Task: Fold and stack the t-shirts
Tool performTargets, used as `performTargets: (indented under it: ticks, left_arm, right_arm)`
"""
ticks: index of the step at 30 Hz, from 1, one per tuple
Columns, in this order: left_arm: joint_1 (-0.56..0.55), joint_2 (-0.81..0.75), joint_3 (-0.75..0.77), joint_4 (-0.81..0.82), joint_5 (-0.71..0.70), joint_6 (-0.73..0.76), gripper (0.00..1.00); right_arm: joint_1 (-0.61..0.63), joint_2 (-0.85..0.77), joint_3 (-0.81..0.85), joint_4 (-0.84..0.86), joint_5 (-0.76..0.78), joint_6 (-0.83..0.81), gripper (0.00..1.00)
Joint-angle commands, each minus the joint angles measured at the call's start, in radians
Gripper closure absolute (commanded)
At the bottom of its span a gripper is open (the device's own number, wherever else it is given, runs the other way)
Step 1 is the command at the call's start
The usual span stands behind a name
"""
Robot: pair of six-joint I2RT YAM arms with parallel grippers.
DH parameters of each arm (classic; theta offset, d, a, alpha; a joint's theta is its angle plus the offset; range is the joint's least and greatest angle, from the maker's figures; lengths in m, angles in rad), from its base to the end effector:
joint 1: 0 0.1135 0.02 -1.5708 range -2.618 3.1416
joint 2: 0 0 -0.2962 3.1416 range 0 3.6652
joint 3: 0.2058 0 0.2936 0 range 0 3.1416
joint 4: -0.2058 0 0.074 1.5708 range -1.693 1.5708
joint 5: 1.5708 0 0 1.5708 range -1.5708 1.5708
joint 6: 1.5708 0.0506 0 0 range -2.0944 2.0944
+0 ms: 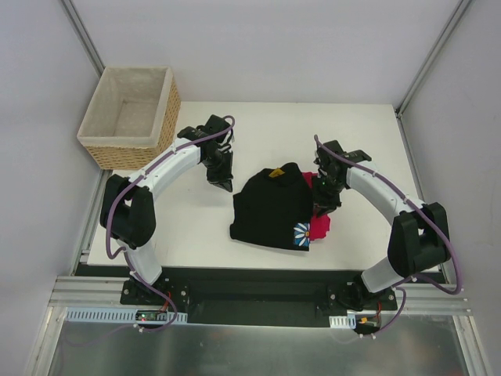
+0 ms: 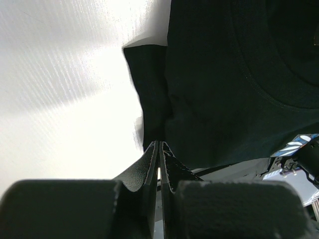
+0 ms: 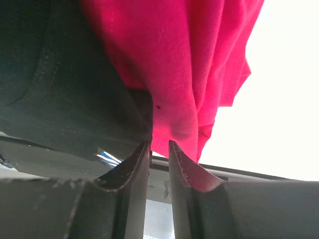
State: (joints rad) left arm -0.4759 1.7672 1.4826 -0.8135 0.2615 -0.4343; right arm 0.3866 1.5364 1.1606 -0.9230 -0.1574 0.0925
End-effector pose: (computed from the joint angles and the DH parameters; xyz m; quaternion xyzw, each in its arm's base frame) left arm 0.3731 -0.2070 0.2715 0.0506 0.9631 -0.2159 0.1528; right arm 0.3050 0.1327 0.2404 -0.1553 0.9755 0.1077 0.1128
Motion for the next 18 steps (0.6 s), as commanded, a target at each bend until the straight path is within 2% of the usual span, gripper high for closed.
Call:
performTargets:
  ticks: [1,18]
  left_arm:
    - [0.003,-0.002,0.031,-0.023,0.012,-0.003,0.98]
    - [0.002,0.008,0.048,-0.024,0.015,-0.007,0.98]
  right_arm:
    - [-0.008,-0.015,-0.015,0.041,-0.048,0.001,0.75]
    - [-0.035,0.017,-0.044,0.102,-0.103,-0.022,0.76]
